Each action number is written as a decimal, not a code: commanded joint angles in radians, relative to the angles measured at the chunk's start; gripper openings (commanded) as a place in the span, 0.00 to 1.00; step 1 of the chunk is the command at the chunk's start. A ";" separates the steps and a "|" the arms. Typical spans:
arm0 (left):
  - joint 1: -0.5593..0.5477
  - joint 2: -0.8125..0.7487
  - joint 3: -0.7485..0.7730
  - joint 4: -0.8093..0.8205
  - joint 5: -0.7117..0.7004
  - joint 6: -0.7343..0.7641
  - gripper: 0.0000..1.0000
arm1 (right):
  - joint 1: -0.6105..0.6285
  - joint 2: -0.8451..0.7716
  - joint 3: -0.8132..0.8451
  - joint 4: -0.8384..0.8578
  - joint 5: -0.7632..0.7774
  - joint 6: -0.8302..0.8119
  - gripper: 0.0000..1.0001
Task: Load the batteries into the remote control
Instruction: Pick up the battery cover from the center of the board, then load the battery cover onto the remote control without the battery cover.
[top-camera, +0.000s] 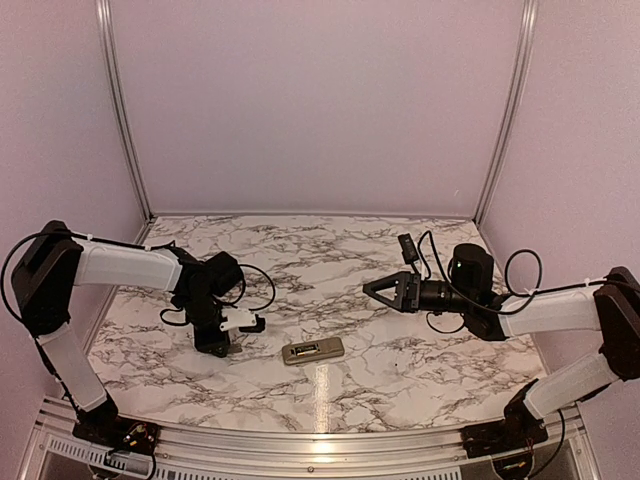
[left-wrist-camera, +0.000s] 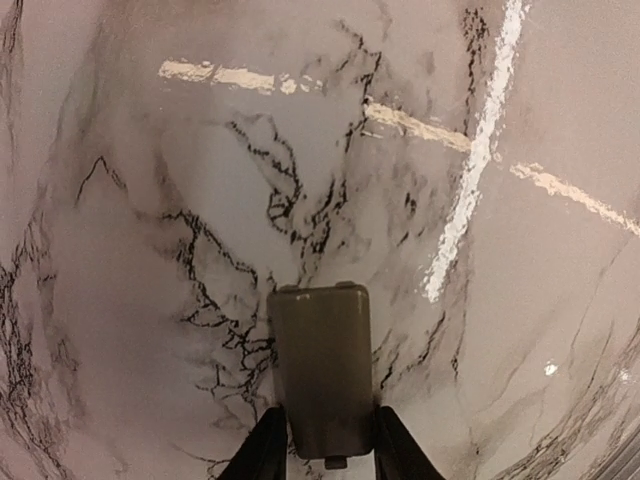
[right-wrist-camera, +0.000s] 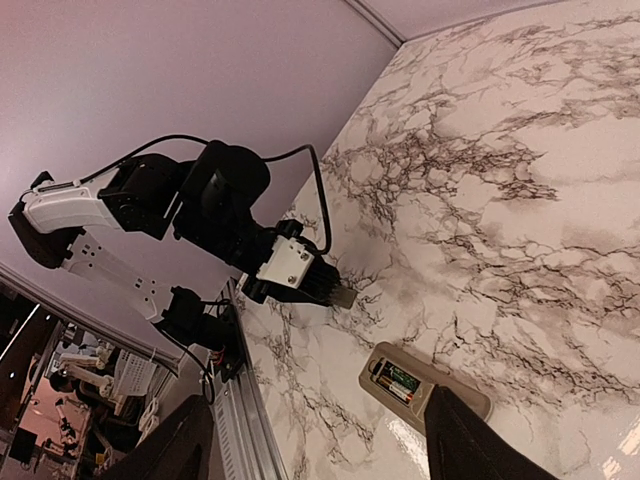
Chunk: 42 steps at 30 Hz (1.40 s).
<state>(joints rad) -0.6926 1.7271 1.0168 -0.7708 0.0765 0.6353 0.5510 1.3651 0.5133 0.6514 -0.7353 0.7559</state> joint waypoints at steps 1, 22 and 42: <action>-0.012 -0.012 0.033 0.001 -0.031 -0.031 0.29 | -0.006 0.006 0.025 0.008 -0.011 0.000 0.71; -0.255 0.026 0.380 -0.092 -0.060 -0.317 0.17 | -0.006 0.035 0.052 -0.144 0.000 -0.074 0.70; -0.323 0.264 0.580 -0.247 -0.042 -0.304 0.23 | -0.007 0.174 0.062 -0.137 -0.052 -0.057 0.68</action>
<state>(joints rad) -1.0023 1.9450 1.5436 -0.9482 0.0502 0.3222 0.5510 1.5219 0.5472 0.4995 -0.7696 0.6880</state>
